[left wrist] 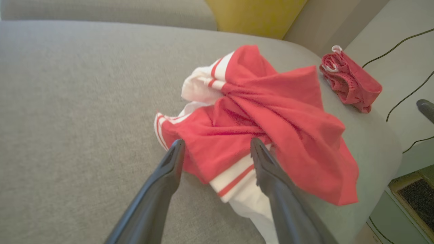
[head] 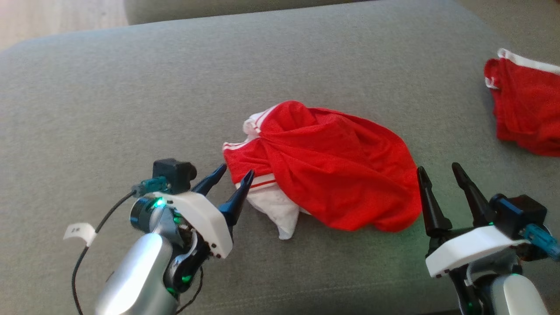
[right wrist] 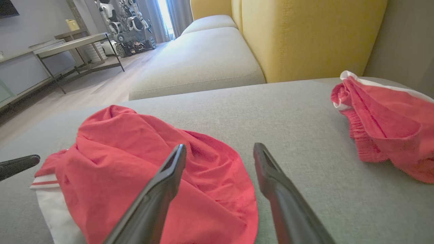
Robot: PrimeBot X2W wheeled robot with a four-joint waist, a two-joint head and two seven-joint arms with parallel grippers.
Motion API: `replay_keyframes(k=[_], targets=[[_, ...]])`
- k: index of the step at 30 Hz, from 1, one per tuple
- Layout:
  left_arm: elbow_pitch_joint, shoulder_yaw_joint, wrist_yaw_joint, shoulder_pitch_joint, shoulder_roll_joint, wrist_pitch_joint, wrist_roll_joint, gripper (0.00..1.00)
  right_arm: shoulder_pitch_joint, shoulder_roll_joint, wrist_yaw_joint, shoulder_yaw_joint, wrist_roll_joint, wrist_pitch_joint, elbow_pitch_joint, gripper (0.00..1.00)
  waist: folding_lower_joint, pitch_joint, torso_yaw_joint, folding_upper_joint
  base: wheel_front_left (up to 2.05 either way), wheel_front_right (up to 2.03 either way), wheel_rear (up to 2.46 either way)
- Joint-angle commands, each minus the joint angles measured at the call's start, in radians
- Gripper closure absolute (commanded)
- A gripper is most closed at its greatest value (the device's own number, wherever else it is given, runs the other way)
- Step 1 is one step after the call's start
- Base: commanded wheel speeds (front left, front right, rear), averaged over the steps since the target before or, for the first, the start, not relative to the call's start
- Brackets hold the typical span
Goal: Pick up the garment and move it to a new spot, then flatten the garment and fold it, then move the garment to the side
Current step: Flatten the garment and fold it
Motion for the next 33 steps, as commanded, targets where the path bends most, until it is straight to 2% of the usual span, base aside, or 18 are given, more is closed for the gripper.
replay_keyframes(k=[1, 4, 7, 9, 15, 22, 24, 25, 27, 30, 33], targets=[[-0.012, 0.036, -0.005, -0.049, 0.015, 0.003, -0.011, 0.00, -0.037, -0.005, -0.001, 0.020, 0.008, -0.012, -0.029, 0.00, 0.0000, 0.017, -0.025, 0.0000, 0.00, 0.00, 0.00], [0.030, 0.045, -0.003, -0.056, 0.017, 0.021, -0.029, 0.00, -0.035, -0.005, -0.001, 0.013, 0.012, -0.020, -0.024, 0.00, 0.0000, 0.022, -0.037, 0.0000, 0.00, 0.00, 0.00], [0.042, 0.045, -0.020, -0.053, 0.007, 0.039, -0.073, 0.00, -0.035, -0.005, -0.001, 0.013, 0.015, -0.025, -0.020, 0.00, 0.0000, 0.024, -0.042, 0.0000, 0.00, 0.00, 0.00], [0.031, 0.039, -0.030, -0.060, 0.015, 0.023, -0.074, 1.00, -0.035, -0.005, -0.001, 0.013, 0.020, -0.028, -0.017, 0.00, 0.0000, 0.023, -0.041, 0.0000, 0.00, 0.00, 0.00], [-0.019, 0.066, -0.008, -0.106, 0.064, -0.121, 0.012, 1.00, -0.039, -0.005, -0.001, 0.016, 0.032, -0.033, -0.008, 0.00, 0.0000, 0.015, -0.028, 0.0000, 0.00, 0.00, 0.00], [-0.125, 0.135, 0.059, -0.106, 0.124, -0.207, 0.057, 1.00, -0.032, -0.005, -0.001, 0.009, 0.038, -0.029, -0.007, 0.00, 0.0000, 0.008, -0.005, 0.0000, 0.00, 0.00, 0.00], [-0.173, 0.163, 0.088, -0.077, 0.147, -0.219, 0.061, 1.00, -0.029, -0.005, -0.001, 0.005, 0.038, -0.027, -0.008, 0.00, 0.0000, 0.006, 0.004, 0.0000, 0.00, 0.00, 0.00], [-0.219, 0.189, 0.120, -0.031, 0.170, -0.220, 0.064, 1.00, -0.026, -0.005, -0.001, 0.002, 0.041, -0.025, -0.009, 0.00, 0.0000, 0.006, 0.014, 0.0000, 0.00, 0.00, 0.00], [-0.255, 0.212, 0.153, 0.032, 0.182, -0.212, 0.054, 1.00, -0.023, -0.005, -0.001, 0.001, 0.042, -0.021, -0.011, 0.00, 0.0000, 0.008, 0.022, 0.0000, 0.00, 0.00, 0.00], [-0.263, 0.236, 0.189, 0.139, 0.183, -0.197, 0.022, 1.00, -0.023, -0.005, -0.001, 0.001, 0.046, -0.014, -0.012, 0.00, 0.0000, 0.012, 0.032, 0.0000, 0.00, 0.00, 0.00], [-0.235, 0.242, 0.202, 0.221, 0.161, -0.194, -0.018, 1.00, -0.026, -0.005, -0.001, 0.001, 0.046, -0.009, -0.015, 0.00, 0.0000, 0.020, 0.045, 0.0000, 0.00, 0.00, 0.00]])
